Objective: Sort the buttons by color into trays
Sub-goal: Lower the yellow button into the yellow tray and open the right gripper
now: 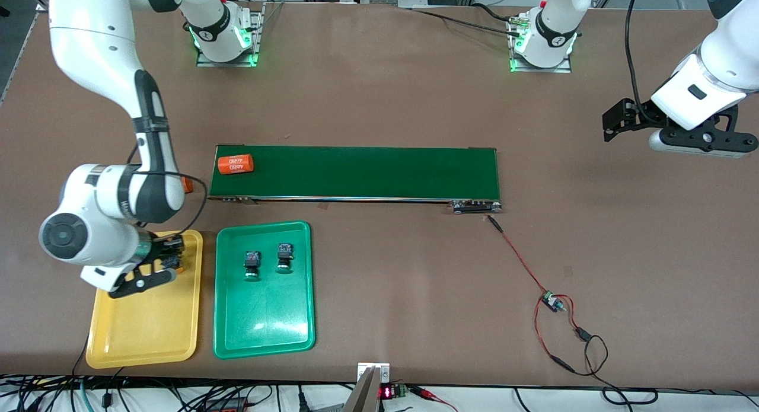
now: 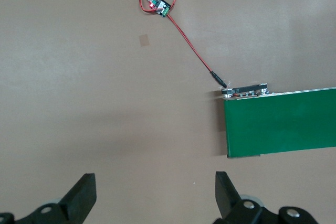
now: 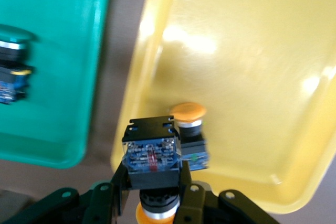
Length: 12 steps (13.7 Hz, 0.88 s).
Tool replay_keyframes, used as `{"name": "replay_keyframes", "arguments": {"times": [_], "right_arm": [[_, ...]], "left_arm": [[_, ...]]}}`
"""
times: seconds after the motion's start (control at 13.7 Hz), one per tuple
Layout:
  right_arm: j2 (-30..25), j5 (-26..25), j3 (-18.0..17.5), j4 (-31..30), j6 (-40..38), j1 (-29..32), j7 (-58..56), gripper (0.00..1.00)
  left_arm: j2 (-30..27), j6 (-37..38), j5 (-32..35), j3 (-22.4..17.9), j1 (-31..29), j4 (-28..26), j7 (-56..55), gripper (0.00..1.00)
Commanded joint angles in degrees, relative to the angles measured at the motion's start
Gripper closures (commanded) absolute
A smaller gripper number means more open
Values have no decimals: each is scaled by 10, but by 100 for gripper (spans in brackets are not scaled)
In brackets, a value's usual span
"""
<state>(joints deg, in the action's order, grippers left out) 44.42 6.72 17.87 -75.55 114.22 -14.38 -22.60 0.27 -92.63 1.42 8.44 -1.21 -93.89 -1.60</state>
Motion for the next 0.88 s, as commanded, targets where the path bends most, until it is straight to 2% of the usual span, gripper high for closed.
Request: {"name": "replay_keyframes", "arguments": {"times": [0.0, 0.44, 0.66, 0.73, 0.8], "right_arm": [[21, -11, -9, 4, 55, 22, -47, 100], [85, -10, -9, 3, 220, 58, -118, 100], [101, -7, -10, 2, 250, 73, -147, 100], [101, -4, -10, 2, 250, 77, -154, 91], [101, -2, -11, 2, 249, 80, -148, 29]], "left_arm": [[5, 14, 13, 3, 0, 17, 2, 0], [5, 14, 13, 3, 0, 17, 3, 0], [4, 14, 13, 3, 0, 17, 3, 0], [5, 14, 13, 3, 0, 17, 3, 0], [5, 14, 13, 3, 0, 17, 3, 0]]}}
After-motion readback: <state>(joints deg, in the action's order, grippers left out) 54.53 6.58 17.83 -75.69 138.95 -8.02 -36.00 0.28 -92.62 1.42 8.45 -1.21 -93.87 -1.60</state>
